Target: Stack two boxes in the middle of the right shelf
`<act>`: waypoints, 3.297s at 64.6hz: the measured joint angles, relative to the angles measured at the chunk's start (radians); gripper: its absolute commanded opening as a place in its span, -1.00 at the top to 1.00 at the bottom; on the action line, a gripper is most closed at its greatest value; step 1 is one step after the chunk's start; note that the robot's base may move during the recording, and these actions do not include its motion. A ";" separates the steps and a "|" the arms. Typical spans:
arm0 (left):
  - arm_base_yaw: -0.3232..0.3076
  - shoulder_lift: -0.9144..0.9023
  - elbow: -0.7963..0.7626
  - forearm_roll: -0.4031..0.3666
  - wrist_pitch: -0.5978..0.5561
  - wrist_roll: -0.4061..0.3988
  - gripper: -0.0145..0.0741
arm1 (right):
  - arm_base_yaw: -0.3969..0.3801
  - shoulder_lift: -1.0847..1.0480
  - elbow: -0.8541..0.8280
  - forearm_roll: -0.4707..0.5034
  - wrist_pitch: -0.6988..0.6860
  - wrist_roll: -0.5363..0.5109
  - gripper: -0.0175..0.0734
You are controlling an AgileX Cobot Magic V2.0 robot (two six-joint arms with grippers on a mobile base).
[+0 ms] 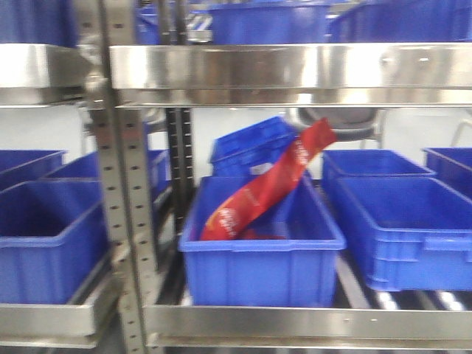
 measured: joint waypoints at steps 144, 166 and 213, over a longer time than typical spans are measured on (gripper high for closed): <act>0.000 0.134 0.000 -0.016 0.081 0.000 0.92 | -0.002 0.113 0.000 0.010 0.165 0.004 0.95; 0.002 0.134 0.000 -0.010 0.080 0.000 0.92 | -0.001 0.113 0.000 0.010 0.142 0.004 0.95; 0.002 0.134 0.000 -0.008 0.074 0.000 0.92 | -0.004 0.113 0.000 0.005 0.138 0.004 0.95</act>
